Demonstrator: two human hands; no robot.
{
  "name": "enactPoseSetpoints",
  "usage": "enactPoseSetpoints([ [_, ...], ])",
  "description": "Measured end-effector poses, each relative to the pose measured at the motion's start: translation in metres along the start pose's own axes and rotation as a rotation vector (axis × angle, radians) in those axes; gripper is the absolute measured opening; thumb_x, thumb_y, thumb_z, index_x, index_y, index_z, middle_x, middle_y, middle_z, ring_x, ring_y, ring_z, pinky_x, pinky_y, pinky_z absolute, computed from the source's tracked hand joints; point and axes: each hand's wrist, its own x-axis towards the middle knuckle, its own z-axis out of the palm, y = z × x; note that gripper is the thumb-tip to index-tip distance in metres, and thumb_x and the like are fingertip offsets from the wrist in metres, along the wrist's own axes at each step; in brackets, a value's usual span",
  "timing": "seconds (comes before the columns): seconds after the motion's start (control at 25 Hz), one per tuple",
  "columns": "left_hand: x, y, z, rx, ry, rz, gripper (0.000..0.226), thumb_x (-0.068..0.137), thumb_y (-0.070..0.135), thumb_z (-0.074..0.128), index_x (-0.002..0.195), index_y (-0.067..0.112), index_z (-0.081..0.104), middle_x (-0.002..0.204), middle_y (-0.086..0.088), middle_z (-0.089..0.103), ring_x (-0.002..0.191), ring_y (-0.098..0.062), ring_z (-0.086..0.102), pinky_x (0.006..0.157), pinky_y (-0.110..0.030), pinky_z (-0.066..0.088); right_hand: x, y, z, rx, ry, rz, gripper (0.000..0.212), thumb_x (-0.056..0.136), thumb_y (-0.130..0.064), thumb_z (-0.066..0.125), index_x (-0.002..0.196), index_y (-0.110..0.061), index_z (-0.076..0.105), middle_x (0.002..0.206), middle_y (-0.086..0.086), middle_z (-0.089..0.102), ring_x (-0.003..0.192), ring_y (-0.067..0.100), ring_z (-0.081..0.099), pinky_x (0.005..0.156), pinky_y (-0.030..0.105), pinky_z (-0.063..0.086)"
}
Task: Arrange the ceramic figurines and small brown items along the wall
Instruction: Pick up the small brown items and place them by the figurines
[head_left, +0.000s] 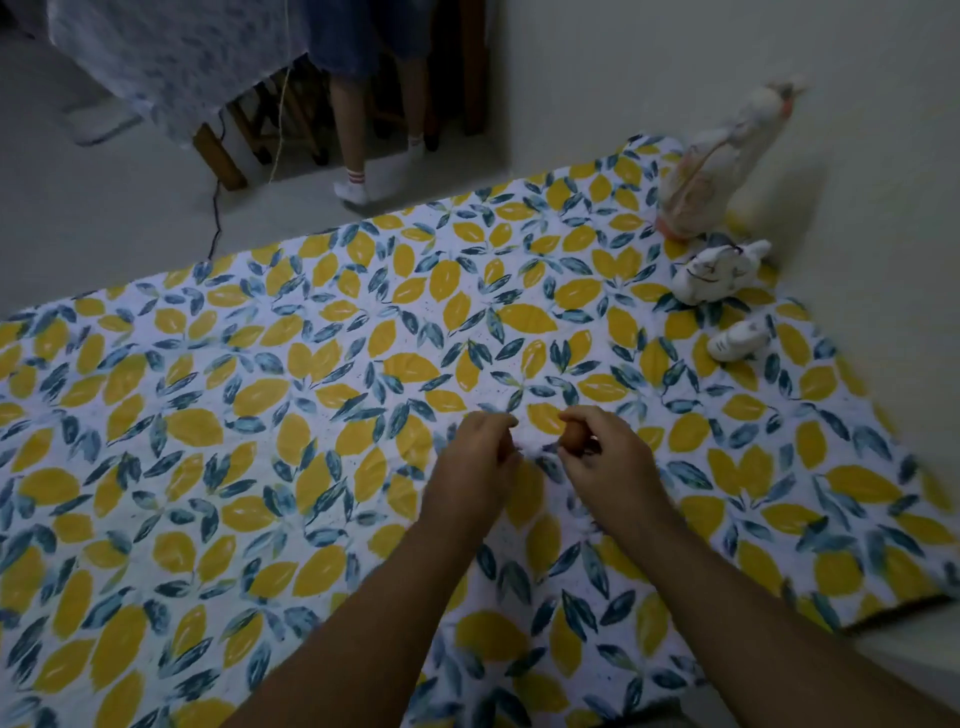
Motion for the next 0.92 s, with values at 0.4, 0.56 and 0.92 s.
enactPoseSetpoints([
  [0.4,0.098,0.171,0.144,-0.052,-0.317,0.356,0.033,0.094,0.003,0.062,0.126,0.009,0.058,0.112,-0.015,0.062,0.096,-0.031,0.058,0.082,-0.047,0.050,-0.013,0.129,-0.147,0.080,0.553,0.379,0.038,0.093,-0.018,0.073,0.129,-0.025,0.062,0.126,0.007,0.067,0.110,0.026,0.065,0.084,0.032,0.057],
  [0.56,0.119,0.197,0.182,-0.049,-0.378,0.452,0.040,0.088,-0.001,0.068,0.126,0.009,0.063,0.115,-0.017,0.066,0.104,-0.034,0.061,0.087,-0.046,0.052,-0.019,0.153,-0.158,0.070,0.549,0.373,0.033,0.093,-0.020,0.073,0.121,-0.032,0.062,0.114,0.001,0.069,0.099,0.022,0.065,0.080,0.041,0.059],
  [0.92,0.123,0.193,0.197,-0.136,-0.341,0.349,0.024,0.083,0.009,0.074,0.106,0.014,0.066,0.104,-0.007,0.069,0.096,-0.025,0.063,0.081,-0.046,0.055,-0.026,0.166,-0.160,0.072,0.480,0.355,0.039,0.091,-0.017,0.075,0.127,-0.024,0.062,0.121,0.005,0.068,0.109,0.023,0.066,0.089,0.042,0.060],
])
